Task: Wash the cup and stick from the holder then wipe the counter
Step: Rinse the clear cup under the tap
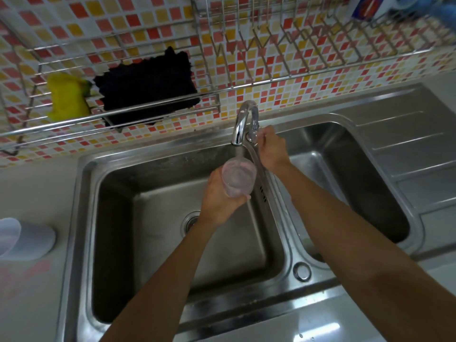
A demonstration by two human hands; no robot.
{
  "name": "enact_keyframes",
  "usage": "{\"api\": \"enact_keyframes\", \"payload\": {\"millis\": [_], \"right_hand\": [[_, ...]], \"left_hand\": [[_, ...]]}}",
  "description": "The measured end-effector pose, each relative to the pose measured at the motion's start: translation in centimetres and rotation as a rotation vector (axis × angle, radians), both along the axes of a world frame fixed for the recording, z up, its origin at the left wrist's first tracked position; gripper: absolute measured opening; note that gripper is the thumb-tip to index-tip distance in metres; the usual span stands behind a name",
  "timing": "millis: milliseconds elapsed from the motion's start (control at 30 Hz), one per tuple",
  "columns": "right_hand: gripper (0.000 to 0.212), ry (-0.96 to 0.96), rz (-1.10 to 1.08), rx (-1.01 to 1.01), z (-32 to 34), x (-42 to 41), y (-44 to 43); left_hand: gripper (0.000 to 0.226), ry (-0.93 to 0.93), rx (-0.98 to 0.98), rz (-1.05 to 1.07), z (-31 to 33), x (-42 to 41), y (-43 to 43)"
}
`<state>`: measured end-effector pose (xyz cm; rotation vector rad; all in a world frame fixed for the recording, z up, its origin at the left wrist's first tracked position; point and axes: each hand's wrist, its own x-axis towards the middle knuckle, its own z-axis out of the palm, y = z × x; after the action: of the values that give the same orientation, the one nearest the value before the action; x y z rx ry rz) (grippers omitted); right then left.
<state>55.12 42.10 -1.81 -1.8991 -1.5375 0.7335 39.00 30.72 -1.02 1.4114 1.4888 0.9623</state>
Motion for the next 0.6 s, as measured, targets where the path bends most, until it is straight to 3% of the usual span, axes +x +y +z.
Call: {"api": "enact_keyframes", "payload": {"millis": [433,600], "right_hand": [[0.014,0.037,-0.015,-0.07,0.9,-0.2,-0.3],[0.033,0.111,0.063,-0.029,0.6,0.1,-3.4]], "left_hand": [[0.066,0.031,-0.024,-0.04,0.0,-0.5,1.0],[0.077,0.071,-0.056,-0.03,0.1,-1.0,0.1]]}}
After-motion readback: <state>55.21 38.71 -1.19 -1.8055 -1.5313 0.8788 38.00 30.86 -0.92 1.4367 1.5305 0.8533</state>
